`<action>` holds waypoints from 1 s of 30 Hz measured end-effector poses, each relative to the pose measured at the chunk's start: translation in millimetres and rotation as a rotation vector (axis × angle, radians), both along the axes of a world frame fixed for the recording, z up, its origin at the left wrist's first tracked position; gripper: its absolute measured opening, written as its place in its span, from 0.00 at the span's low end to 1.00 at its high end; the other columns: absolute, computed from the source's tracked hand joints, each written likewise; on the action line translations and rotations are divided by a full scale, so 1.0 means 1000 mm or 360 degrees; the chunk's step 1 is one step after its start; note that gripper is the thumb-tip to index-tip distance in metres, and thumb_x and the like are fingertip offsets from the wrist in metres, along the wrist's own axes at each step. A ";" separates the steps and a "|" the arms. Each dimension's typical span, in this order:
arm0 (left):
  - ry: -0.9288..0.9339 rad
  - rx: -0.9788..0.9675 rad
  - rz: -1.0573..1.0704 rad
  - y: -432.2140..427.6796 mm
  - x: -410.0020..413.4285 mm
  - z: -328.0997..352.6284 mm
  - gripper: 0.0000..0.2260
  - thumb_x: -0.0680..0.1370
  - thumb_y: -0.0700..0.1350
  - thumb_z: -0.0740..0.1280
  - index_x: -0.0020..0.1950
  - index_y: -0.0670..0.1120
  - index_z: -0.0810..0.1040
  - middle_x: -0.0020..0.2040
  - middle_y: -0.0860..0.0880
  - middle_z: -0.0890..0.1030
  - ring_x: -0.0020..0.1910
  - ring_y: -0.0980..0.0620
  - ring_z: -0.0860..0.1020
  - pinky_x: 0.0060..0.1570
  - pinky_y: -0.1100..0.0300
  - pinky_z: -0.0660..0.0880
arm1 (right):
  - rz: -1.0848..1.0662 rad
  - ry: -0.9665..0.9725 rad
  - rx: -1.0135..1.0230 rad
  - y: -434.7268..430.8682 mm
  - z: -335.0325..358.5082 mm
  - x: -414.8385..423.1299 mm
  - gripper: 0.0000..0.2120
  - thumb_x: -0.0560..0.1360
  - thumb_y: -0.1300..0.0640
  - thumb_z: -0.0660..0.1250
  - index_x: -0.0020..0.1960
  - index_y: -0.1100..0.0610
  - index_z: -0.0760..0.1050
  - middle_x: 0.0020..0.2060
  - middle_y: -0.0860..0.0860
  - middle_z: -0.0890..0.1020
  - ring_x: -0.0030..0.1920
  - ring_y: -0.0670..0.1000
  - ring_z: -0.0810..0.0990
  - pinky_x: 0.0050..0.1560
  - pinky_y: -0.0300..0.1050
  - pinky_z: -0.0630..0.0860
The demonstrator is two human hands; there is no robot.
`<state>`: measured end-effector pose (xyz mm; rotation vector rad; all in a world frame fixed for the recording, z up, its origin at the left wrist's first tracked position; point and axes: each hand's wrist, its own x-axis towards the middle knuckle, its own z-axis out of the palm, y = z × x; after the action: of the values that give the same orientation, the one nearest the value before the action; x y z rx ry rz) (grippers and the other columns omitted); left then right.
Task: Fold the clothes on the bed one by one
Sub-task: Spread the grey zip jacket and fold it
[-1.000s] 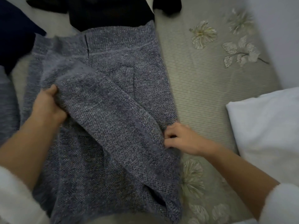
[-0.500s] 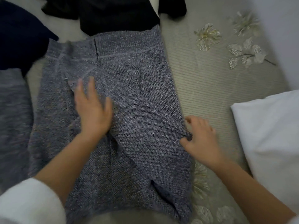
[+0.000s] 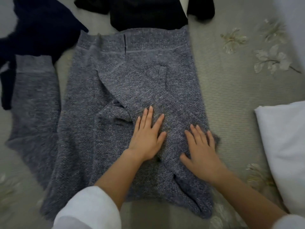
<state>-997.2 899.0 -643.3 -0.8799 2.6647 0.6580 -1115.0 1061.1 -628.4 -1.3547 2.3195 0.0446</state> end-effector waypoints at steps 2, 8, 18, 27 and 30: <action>0.0210 -0.0089 0.0057 -0.019 0.021 0.015 0.27 0.82 0.58 0.50 0.78 0.54 0.46 0.78 0.49 0.35 0.73 0.52 0.28 0.73 0.52 0.39 | -0.0098 -0.0031 -0.0226 -0.016 0.013 0.015 0.32 0.77 0.47 0.60 0.76 0.56 0.54 0.77 0.51 0.56 0.77 0.49 0.48 0.74 0.53 0.37; 0.0496 -0.0270 0.0696 -0.089 0.148 0.047 0.23 0.82 0.50 0.57 0.77 0.48 0.58 0.79 0.44 0.48 0.77 0.49 0.39 0.74 0.51 0.42 | 0.0096 -0.0174 -0.0475 -0.099 0.034 0.099 0.27 0.77 0.51 0.62 0.73 0.57 0.61 0.72 0.50 0.65 0.74 0.49 0.57 0.74 0.52 0.46; 0.0689 0.0517 0.2310 -0.180 0.307 0.013 0.25 0.79 0.48 0.63 0.72 0.39 0.64 0.63 0.37 0.74 0.60 0.40 0.74 0.62 0.46 0.70 | 0.0286 -0.0170 -0.0020 -0.185 -0.018 0.214 0.38 0.78 0.38 0.54 0.77 0.48 0.36 0.77 0.49 0.37 0.76 0.53 0.33 0.73 0.58 0.36; 0.1276 0.1357 0.2623 -0.214 0.304 0.048 0.01 0.72 0.43 0.68 0.41 0.47 0.79 0.36 0.49 0.81 0.35 0.52 0.80 0.35 0.61 0.76 | 0.0259 0.0083 0.0169 -0.204 -0.016 0.213 0.38 0.68 0.28 0.56 0.73 0.44 0.50 0.74 0.50 0.55 0.70 0.60 0.53 0.66 0.64 0.59; 0.1715 0.0662 0.2732 -0.220 0.322 0.080 0.06 0.72 0.41 0.67 0.36 0.48 0.75 0.29 0.54 0.77 0.28 0.59 0.75 0.29 0.64 0.71 | 0.0263 0.0087 0.0228 -0.211 -0.008 0.208 0.38 0.66 0.28 0.59 0.70 0.43 0.54 0.69 0.50 0.59 0.65 0.60 0.58 0.62 0.62 0.64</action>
<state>-675.0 679.1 -563.0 -3.1370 1.2427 2.2987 -907.5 849.9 -636.4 -1.4845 2.1957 0.2968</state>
